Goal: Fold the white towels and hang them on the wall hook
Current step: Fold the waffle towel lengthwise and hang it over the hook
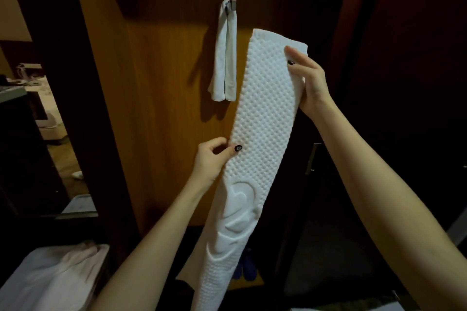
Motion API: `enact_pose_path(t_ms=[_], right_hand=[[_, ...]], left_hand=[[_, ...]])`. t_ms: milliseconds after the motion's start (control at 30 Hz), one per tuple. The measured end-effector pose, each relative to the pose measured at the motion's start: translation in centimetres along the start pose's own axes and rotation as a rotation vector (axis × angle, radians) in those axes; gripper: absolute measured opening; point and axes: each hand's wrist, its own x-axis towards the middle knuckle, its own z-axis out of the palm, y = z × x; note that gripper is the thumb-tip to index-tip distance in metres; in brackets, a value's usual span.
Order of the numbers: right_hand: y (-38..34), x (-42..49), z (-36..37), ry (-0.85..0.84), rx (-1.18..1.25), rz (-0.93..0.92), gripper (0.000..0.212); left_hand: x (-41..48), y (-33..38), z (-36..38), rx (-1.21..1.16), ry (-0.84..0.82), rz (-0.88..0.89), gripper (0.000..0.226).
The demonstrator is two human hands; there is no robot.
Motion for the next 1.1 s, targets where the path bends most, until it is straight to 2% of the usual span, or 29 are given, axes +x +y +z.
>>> enact_pose_path(t_ms=[33, 133, 233, 300, 367, 467, 600, 733, 933, 1000, 1100], right_hand=[[0.0, 0.1, -0.2, 0.008, -0.001, -0.001, 0.037], [0.1, 0.3, -0.2, 0.04, -0.01, 0.011, 0.034], [0.6, 0.3, 0.6, 0.044, -0.031, 0.033, 0.031], [0.7, 0.5, 1.3, 0.038, -0.065, 0.017, 0.032], [0.9, 0.8, 1.6, 0.032, -0.078, 0.02, 0.04], [2.0, -0.1, 1.5, -0.015, -0.064, 0.138, 0.062], [6.4, -4.9, 0.0, -0.173, -0.131, 0.272, 0.076], [8.5, -7.9, -0.4, -0.208, -0.156, 0.118, 0.086], [7.3, -8.0, 0.4, -0.223, -0.111, 0.052, 0.084], [6.8, -7.7, 1.0, -0.169, -0.085, 0.024, 0.074], [5.9, -6.7, 1.8, -0.081, -0.032, -0.009, 0.049]], left_hand=[[0.0, 0.3, 0.0, -0.011, -0.017, 0.024, 0.011], [0.2, 1.5, -0.4, -0.036, -0.138, 0.06, 0.04], [0.6, 3.0, -0.9, 0.027, -0.38, 0.027, 0.043], [1.0, 3.5, -0.9, 0.037, -0.456, 0.007, 0.039], [1.2, 3.3, -0.9, -0.026, -0.398, 0.01, 0.037], [1.3, 2.7, -0.6, -0.167, -0.246, 0.009, 0.039], [2.0, 2.5, -0.2, -0.265, -0.142, 0.009, 0.04], [3.5, 3.3, -0.1, -0.171, -0.071, 0.017, 0.034], [5.9, 4.1, 0.0, 0.155, -0.053, 0.069, 0.035], [6.0, 4.3, -0.4, 0.076, -0.041, 0.063, 0.04], [5.1, 3.5, -0.9, -0.096, 0.061, -0.012, 0.031]])
